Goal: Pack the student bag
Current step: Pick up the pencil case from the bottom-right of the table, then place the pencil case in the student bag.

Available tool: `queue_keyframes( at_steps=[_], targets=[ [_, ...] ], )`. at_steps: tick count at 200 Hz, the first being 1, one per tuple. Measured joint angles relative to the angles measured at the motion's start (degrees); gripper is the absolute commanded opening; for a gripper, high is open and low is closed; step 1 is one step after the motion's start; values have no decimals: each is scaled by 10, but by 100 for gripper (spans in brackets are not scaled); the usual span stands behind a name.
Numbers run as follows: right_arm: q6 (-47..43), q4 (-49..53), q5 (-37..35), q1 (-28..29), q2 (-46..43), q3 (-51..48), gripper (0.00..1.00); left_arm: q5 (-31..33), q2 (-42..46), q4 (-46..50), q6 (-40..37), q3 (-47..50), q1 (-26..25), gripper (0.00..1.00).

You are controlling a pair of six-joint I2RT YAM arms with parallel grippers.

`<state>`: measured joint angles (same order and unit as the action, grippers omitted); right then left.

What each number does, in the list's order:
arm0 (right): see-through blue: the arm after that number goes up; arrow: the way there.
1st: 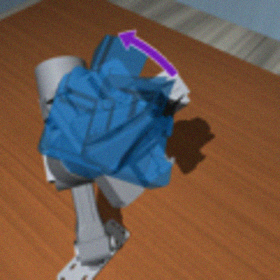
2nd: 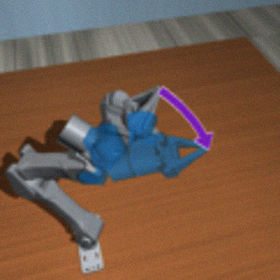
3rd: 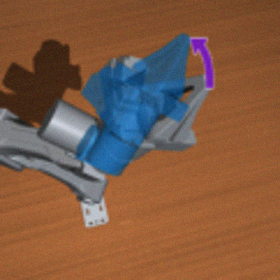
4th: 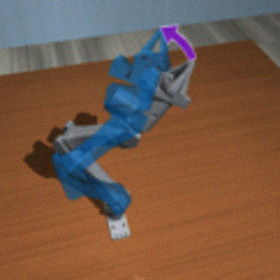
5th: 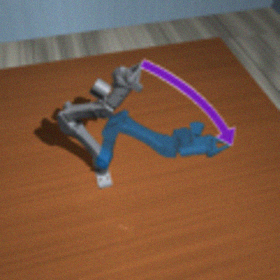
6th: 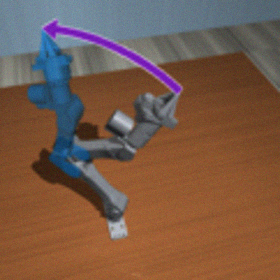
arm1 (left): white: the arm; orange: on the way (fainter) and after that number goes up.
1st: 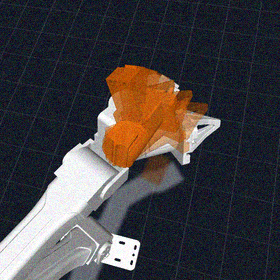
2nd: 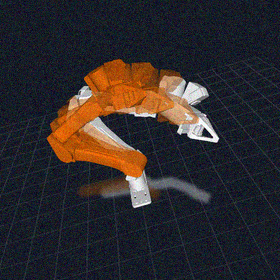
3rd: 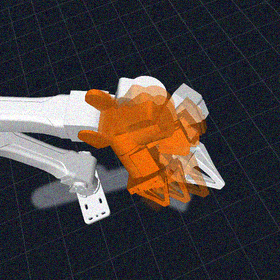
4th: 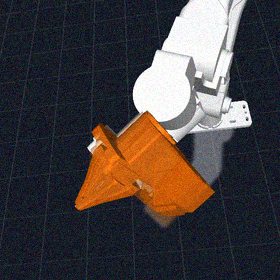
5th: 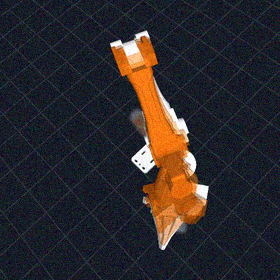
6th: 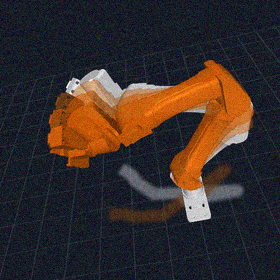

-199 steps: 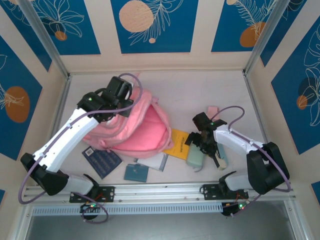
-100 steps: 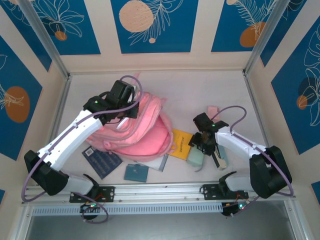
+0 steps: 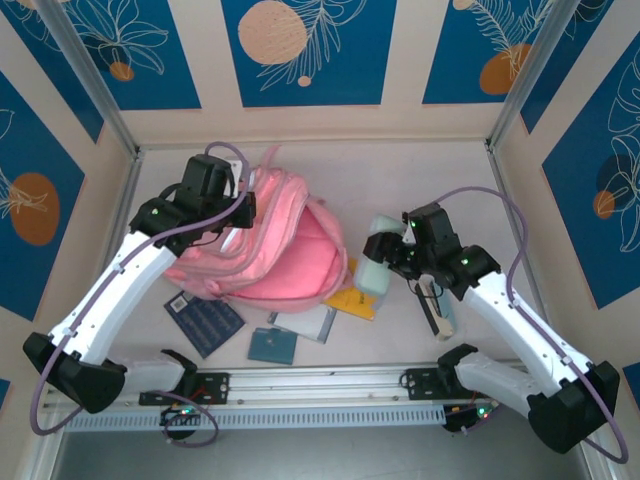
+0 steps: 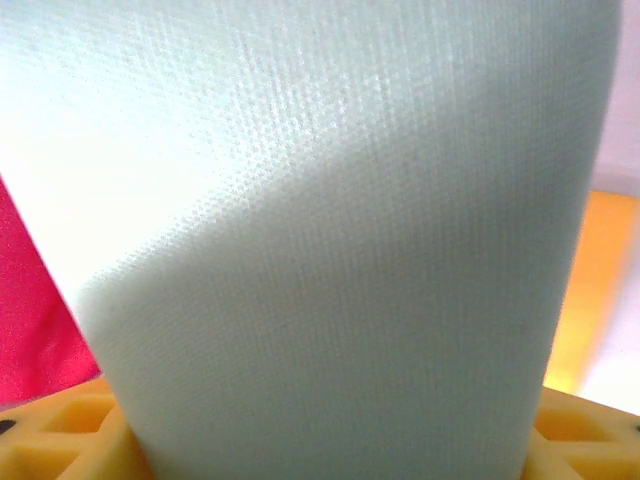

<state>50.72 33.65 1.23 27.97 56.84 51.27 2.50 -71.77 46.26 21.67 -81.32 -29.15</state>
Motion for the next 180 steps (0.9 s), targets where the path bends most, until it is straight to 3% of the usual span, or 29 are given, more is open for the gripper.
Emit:
queue_keyframes(
  at_steps=[32,70,143,158,180],
  targets=[
    [14,-100,68,36,37,4,54,-40,0,-2,-8,0,15,0],
    [47,-206,96,80,101,8,53,-97,-2,-3,-8,-17,21,0],
    [123,-353,44,132,200,21,54,-212,-48,-10,17,-129,22,0],
    [134,-367,31,139,224,38,61,-232,-53,-14,21,-135,21,0],
    [144,-362,6,148,264,80,89,-250,-60,-17,24,-139,21,0]
  ],
)
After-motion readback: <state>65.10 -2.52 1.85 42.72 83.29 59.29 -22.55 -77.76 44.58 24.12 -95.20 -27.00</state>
